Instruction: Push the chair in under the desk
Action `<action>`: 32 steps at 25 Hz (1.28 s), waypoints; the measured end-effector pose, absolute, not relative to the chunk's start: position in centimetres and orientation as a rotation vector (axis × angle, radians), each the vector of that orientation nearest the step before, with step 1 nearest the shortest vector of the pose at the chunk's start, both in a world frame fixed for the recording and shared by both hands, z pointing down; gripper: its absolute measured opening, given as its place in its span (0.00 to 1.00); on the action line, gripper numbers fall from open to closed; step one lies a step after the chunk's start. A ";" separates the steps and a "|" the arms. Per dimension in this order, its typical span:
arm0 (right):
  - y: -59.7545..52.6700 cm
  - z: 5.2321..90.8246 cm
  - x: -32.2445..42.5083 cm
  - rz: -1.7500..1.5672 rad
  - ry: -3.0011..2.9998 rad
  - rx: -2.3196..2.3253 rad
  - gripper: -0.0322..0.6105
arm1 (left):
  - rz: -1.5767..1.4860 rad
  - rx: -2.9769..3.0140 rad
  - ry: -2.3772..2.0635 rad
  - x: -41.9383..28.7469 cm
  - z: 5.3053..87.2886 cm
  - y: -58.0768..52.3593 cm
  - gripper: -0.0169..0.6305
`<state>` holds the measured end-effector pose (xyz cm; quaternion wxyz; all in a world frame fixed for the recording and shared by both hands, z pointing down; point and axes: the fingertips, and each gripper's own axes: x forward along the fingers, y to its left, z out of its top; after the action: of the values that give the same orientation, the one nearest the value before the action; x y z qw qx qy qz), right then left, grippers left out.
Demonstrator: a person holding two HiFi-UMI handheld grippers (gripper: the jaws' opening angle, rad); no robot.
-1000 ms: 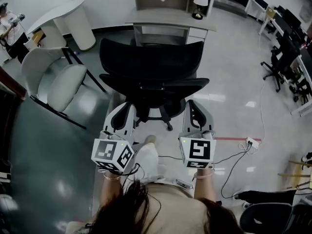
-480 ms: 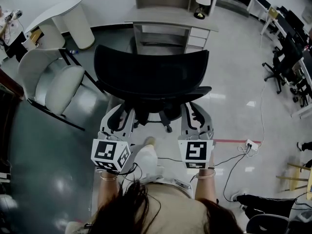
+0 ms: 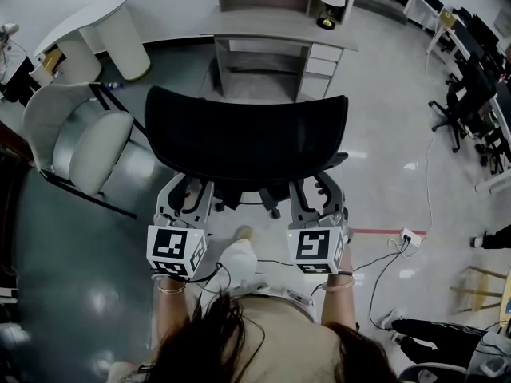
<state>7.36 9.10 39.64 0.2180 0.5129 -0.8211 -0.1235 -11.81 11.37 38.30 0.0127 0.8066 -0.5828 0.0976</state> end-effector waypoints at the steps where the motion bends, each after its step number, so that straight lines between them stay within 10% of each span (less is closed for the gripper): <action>1: 8.8 39.8 7.3 -0.355 -2.255 1.411 0.28 | 0.339 2.523 -1.818 -11.9 38.4 11.0 0.26; 32: 5.0 42.8 6.9 -0.469 -2.006 1.233 0.37 | 1.486 2.571 -1.715 -14.2 44.5 4.8 0.46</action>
<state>6.87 5.02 42.84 0.3620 0.4788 -0.7788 -0.1821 -14.24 4.76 44.51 -0.1432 0.7420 -0.4950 0.4288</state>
